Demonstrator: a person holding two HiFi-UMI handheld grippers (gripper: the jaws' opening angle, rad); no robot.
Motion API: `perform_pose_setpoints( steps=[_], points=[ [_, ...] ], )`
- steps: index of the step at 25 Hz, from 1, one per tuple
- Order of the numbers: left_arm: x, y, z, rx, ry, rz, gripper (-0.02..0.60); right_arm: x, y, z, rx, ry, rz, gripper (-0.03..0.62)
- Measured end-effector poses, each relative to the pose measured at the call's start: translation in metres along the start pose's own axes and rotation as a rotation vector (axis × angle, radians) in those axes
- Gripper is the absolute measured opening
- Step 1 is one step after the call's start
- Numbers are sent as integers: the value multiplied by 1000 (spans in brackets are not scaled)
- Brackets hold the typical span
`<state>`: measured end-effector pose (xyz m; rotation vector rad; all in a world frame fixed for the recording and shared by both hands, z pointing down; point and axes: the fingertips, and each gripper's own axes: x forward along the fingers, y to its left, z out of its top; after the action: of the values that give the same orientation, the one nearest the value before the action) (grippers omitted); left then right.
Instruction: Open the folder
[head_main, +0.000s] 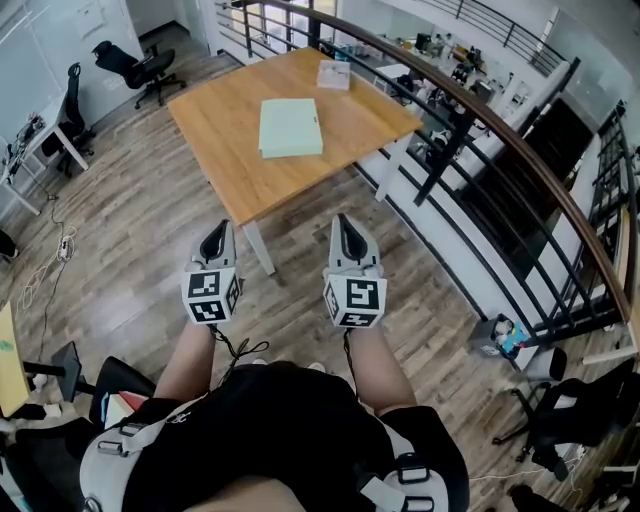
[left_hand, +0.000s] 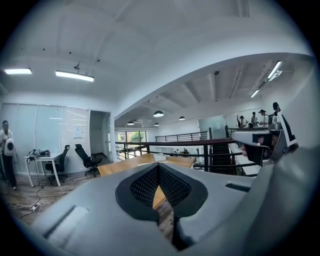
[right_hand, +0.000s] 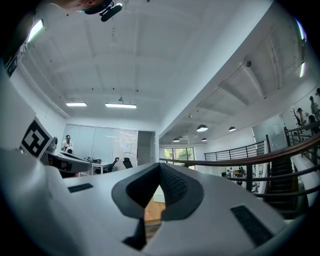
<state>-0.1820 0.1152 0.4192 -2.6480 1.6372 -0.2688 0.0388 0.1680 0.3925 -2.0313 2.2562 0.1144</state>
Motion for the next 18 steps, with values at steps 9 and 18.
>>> perform_pose_setpoints(
  steps=[9, 18],
  points=[
    [10, -22, -3, 4, 9, 43, 2, -5, -28, -9, -1, 17, 36, 6],
    [32, -42, -4, 30, 4, 34, 2, 5, -53, -18, 15, 27, 34, 6]
  ],
)
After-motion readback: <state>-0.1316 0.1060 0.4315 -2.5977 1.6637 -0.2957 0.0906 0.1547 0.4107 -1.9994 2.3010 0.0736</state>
